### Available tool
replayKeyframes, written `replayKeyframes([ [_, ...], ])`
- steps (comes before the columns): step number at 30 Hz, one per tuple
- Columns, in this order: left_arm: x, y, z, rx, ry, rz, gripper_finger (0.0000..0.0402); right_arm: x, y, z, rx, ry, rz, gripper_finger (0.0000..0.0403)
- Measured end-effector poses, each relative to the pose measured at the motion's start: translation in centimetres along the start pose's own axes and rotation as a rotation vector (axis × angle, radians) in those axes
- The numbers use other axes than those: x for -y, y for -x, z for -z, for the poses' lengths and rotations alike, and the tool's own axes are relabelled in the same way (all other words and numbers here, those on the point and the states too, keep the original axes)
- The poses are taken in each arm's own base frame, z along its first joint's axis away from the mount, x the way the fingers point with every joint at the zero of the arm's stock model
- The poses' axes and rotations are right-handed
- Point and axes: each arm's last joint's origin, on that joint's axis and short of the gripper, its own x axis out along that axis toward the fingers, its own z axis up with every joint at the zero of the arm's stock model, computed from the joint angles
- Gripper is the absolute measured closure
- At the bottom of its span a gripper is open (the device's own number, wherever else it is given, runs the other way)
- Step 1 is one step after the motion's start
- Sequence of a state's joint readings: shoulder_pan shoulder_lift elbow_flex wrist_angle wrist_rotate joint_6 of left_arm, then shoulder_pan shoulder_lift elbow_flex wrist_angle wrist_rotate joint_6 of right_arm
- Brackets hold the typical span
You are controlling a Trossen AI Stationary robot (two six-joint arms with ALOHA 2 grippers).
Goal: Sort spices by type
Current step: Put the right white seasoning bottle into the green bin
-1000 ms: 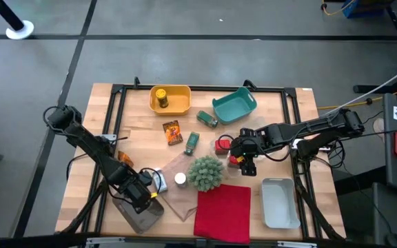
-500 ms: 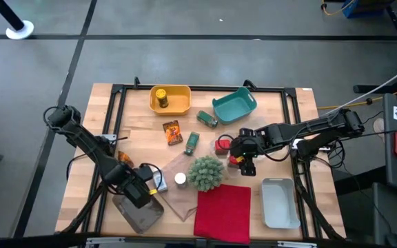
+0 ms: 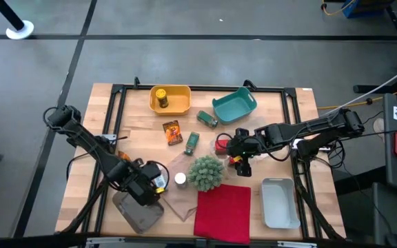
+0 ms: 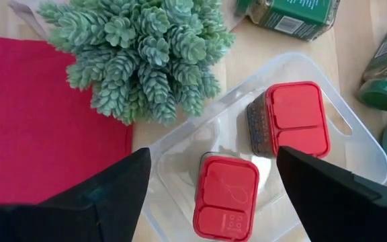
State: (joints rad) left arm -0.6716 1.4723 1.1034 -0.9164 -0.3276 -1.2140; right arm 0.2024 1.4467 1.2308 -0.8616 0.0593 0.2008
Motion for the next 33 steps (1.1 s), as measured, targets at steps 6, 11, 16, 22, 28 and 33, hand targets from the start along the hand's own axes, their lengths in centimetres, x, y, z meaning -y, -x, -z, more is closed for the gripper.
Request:
replayKeyframes([
  [6,0.1,-0.2,-0.9,0.090,0.020,0.007,0.0160,0.0,0.0,0.0,0.000,0.000,0.000,0.0079],
  [11,0.8,-0.3,-1.9,0.137,0.068,0.087,0.0160,0.0,0.0,0.0,-0.001,0.000,0.000,0.0079],
  [16,1.1,-0.7,-2.9,0.189,0.052,0.120,0.0160,0.0,0.0,0.0,-0.001,0.000,0.000,0.0079],
  [22,1.3,-1.1,-3.6,0.218,0.043,0.125,0.0160,0.0,0.0,0.0,-0.001,0.000,0.000,0.0079],
  [28,1.6,-2.2,-3.9,0.250,0.072,0.103,0.0160,0.0,0.0,0.0,-0.001,0.000,0.000,0.0079],
  [33,1.7,-3.3,-4.4,0.259,0.132,0.086,0.0160,0.0,0.0,0.0,-0.001,0.000,0.000,0.0079],
])
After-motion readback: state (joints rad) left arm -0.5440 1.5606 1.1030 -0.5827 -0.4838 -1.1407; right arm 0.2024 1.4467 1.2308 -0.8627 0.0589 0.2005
